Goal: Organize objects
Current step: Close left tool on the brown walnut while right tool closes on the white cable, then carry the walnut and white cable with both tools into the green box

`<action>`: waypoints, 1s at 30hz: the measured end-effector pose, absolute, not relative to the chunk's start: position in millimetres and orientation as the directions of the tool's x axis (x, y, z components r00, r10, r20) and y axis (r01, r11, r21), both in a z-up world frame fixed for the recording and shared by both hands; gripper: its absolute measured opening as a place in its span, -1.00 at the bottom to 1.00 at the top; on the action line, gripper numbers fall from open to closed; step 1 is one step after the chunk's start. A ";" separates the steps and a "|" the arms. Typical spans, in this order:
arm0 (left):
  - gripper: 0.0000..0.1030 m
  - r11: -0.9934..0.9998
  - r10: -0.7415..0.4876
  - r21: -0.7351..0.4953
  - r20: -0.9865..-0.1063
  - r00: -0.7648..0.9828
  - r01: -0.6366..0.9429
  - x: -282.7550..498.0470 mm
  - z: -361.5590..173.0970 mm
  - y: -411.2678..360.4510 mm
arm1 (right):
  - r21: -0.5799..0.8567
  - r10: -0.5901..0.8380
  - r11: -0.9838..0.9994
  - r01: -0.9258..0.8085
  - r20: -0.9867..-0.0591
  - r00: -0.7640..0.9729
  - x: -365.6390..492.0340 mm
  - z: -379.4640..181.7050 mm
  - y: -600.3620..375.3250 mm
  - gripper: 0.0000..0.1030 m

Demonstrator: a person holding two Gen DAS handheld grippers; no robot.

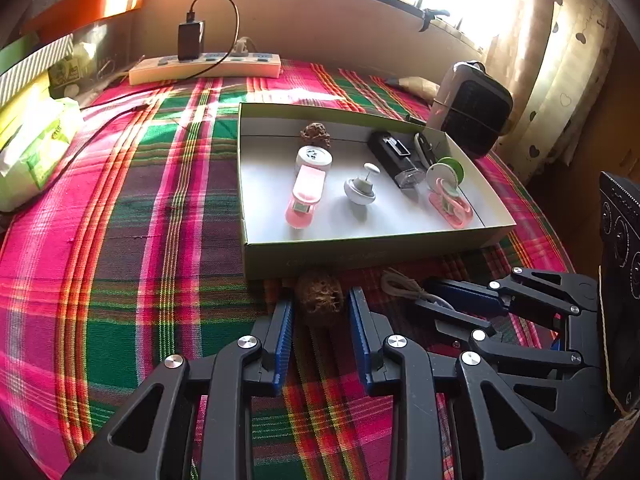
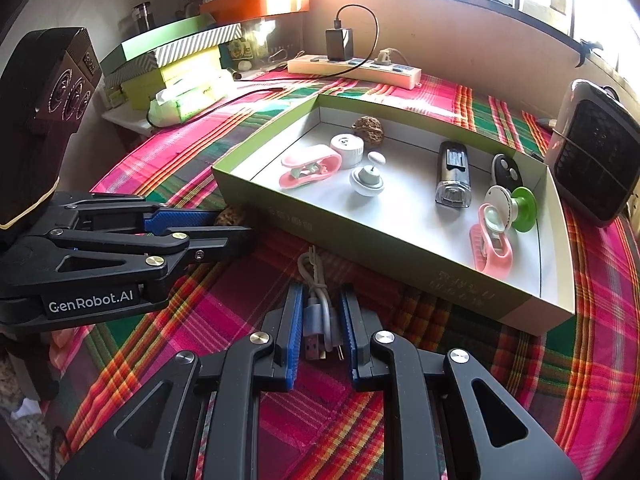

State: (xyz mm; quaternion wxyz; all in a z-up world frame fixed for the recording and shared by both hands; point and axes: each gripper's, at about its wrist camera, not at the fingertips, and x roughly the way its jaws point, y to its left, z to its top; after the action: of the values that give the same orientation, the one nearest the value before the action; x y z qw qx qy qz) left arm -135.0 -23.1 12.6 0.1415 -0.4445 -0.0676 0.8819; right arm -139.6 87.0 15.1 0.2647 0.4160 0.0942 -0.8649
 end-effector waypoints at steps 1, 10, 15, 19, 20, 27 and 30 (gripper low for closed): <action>-0.51 -0.950 0.311 -0.244 -0.763 -0.567 -0.193 -133.5 13.8 -22.8 | 0.061 -0.382 -0.842 0.536 -0.769 -0.513 -139.6 15.3 87.8 -0.64; -0.51 -0.952 0.306 -0.230 -0.759 -0.574 -0.204 -128.7 21.4 -21.4 | 0.085 -0.402 -0.845 0.529 -0.754 -0.520 -136.6 20.0 96.5 -0.64; -0.51 -0.951 0.310 -0.233 -0.748 -0.588 -0.204 -126.6 30.5 -20.8 | 0.105 -0.414 -0.850 0.517 -0.740 -0.530 -136.0 26.2 103.3 -0.64; -0.51 -0.950 0.312 -0.229 -0.741 -0.595 -0.212 -126.1 36.6 -17.7 | 0.108 -0.420 -0.851 0.514 -0.729 -0.541 -135.7 33.8 108.0 -0.64; -0.51 -0.951 0.310 -0.227 -0.741 -0.596 -0.212 -126.7 38.3 -17.0 | 0.109 -0.422 -0.851 0.513 -0.724 -0.546 -135.8 36.1 109.3 -0.64; -0.51 -0.950 0.311 -0.213 -0.724 -0.616 -0.229 -135.3 51.3 -9.2 | 0.114 -0.421 -0.866 0.487 -0.691 -0.587 -143.4 55.1 121.3 -0.64; -0.51 -0.946 0.323 -0.221 -0.718 -0.616 -0.238 -141.1 54.2 -6.2 | 0.119 -0.414 -0.876 0.467 -0.681 -0.604 -150.8 62.1 127.2 -0.64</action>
State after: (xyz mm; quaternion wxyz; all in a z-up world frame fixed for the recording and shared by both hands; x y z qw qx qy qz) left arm -141.1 -6.2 54.2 0.1565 -0.4090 -0.0520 0.8975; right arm -150.8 127.2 62.1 0.2460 0.3708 0.0357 -0.8948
